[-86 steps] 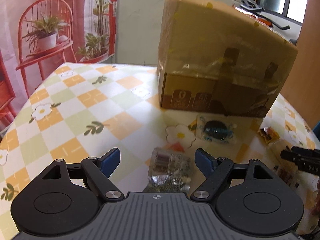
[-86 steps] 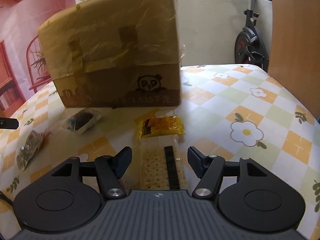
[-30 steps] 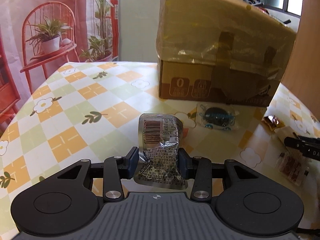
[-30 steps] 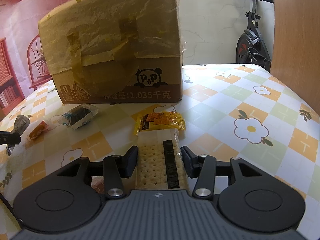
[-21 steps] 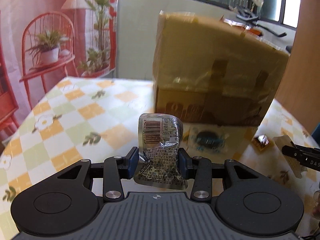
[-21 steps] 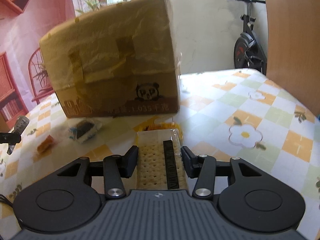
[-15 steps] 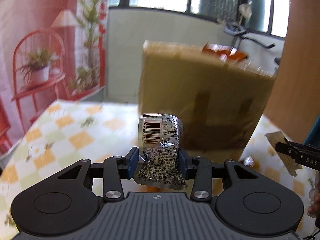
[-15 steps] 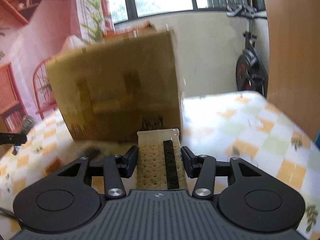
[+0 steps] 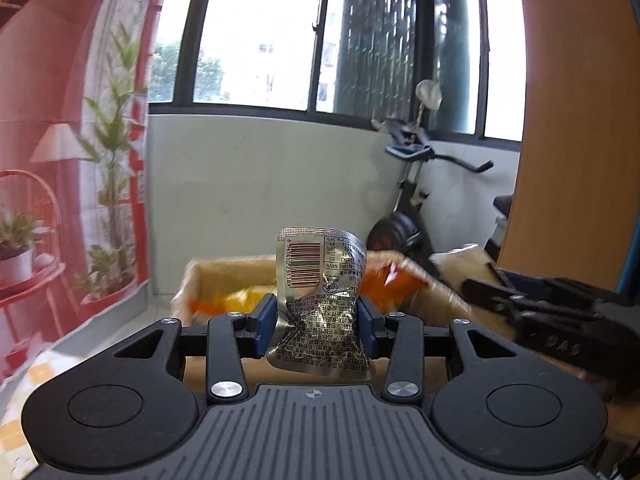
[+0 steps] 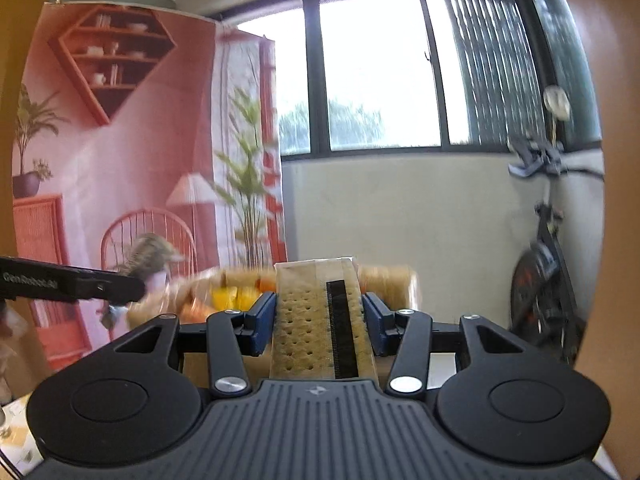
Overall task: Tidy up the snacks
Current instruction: 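Lift both held snacks over the box and open both tools to drop them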
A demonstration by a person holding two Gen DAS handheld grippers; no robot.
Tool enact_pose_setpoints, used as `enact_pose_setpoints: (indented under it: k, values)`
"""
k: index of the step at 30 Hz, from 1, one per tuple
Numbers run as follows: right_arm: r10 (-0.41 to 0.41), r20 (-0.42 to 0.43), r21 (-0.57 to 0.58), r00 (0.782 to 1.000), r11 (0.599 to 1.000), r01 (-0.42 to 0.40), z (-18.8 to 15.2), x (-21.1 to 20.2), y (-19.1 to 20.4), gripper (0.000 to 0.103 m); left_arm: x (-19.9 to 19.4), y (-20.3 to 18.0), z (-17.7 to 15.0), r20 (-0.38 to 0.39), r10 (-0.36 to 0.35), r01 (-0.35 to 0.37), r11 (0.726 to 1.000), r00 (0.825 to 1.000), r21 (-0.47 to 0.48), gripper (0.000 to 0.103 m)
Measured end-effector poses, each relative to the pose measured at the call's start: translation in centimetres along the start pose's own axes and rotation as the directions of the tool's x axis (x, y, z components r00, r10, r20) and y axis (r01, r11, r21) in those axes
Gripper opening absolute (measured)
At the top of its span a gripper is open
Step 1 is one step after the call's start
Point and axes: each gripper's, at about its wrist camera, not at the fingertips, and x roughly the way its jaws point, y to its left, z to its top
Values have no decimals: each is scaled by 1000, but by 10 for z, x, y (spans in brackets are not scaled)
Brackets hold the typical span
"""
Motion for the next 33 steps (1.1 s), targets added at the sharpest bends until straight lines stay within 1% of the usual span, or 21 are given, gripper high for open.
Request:
enact_pose_setpoints:
  k: [3,6,8,13,17,18,20,22,24,25,27,33]
  values:
    - [-5,20,-18,1000,1000,6,10,24,-4,49,26,-3,8,-1,-2,2,1000,1000,-18,45]
    - [-14,25,-10,1000,1000,14,11,46,-12,49,46,-5,10,-14,6,-6,1000,1000,-22,45]
    - [-16,12,19,1000,1000,16,9,61,-18,49,55,-5,9,-30,5,-6,1000,1000,-30,45]
    - [-4,-25,80,1000,997,6,3,78,-35,49,68,0,8,-75,-9,6,999,997,-32,45]
    - [8,-52,68,999,998,-4,-1,88,-37,49,76,5,5,-114,-21,19,1000,993,-13,47]
    - [5,-54,64,999,998,-2,-3,88,-38,49,78,4,4,-118,-18,17,1000,993,-14,51]
    - [7,-65,67,998,998,-3,-5,90,-39,51,81,4,3,-130,-16,14,1000,991,-16,65]
    - [2,-79,58,997,998,2,-6,92,-39,52,81,4,2,-137,-5,4,1000,991,-14,71]
    - [-7,-93,44,996,999,12,-7,92,-38,59,80,6,4,-142,-2,0,1000,990,-12,72]
    - [-12,-94,41,996,999,16,-7,91,-37,61,77,6,4,-143,0,-2,1000,990,-12,73]
    - [-17,-89,39,996,999,20,-7,87,-36,69,72,9,7,-142,5,-7,1000,990,-14,73]
    - [-27,-75,28,997,999,29,1,69,-32,69,50,15,12,-128,22,-23,1000,992,-12,75]
